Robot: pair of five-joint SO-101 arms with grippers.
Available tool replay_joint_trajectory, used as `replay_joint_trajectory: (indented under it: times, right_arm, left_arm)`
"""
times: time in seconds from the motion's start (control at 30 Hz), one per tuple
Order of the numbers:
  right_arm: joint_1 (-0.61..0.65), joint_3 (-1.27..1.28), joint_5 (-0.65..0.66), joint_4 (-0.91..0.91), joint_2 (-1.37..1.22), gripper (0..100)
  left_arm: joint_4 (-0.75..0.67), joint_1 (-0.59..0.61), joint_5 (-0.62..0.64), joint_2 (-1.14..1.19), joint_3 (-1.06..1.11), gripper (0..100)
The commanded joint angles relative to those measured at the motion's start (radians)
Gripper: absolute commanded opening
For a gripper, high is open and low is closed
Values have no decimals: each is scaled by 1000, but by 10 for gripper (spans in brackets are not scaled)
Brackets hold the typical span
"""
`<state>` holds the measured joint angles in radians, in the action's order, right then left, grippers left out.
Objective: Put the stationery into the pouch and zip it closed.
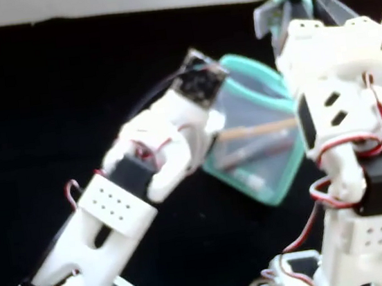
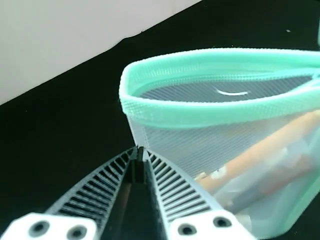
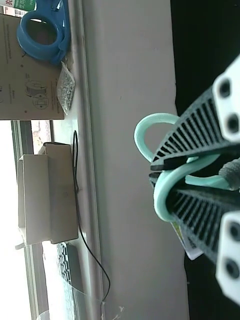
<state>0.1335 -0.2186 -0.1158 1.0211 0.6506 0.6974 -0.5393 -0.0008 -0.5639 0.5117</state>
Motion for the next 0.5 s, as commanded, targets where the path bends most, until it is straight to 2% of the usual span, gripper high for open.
replay_joint_trajectory:
  times: [0.0, 0.27, 0.47]
  right_arm:
    - [-1, -38, -9, 22, 16, 7]
    - [81, -38, -9, 18, 16, 7]
    - [160, -39, -5, 16, 12, 7]
  left_arm:
    - [-107, 8, 6, -10, 24, 7]
    - [-305, 4, 3, -10, 136, 7]
    - [-336, -1, 8, 101, 122, 7]
